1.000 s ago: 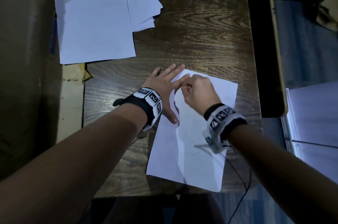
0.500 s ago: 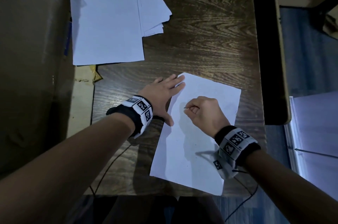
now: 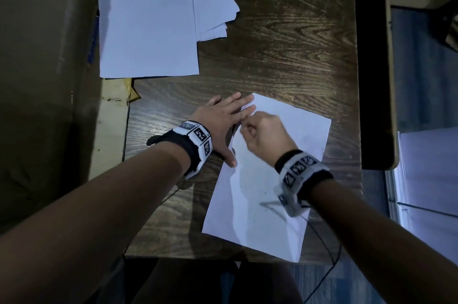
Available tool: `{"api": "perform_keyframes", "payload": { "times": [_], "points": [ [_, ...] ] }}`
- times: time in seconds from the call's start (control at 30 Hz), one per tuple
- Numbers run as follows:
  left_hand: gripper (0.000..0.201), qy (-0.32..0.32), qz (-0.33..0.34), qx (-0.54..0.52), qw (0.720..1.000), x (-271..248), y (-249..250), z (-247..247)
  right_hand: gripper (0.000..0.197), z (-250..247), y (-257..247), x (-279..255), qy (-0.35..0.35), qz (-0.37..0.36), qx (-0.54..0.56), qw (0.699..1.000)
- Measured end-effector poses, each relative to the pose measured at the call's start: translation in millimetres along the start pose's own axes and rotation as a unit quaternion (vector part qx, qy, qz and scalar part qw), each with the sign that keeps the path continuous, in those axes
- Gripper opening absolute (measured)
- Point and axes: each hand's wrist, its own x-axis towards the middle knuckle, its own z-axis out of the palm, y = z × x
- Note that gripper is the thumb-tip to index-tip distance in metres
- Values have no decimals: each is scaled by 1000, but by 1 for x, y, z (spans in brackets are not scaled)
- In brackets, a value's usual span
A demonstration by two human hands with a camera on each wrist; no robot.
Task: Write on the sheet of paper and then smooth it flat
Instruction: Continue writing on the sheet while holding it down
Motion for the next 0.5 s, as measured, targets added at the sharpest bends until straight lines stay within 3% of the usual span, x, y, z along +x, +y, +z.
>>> {"api": "perform_keyframes", "payload": {
  "times": [0.07, 0.17, 0.33, 0.5],
  "points": [
    [150, 3, 1, -5, 1000, 0, 0, 1, 12, 8, -2, -4, 44, 37, 15, 998],
    [151, 5, 2, -4, 1000, -1, 0, 2, 13, 15, -14, -31, -7, 31, 11, 999],
    [150, -1, 0, -11, 1000, 0, 1, 1, 15, 8, -4, 2, 21, 65, -6, 998],
    [148, -1, 2, -2, 1000, 0, 0, 0, 19, 0, -12, -4, -47, 58, -29, 997]
  ]
}}
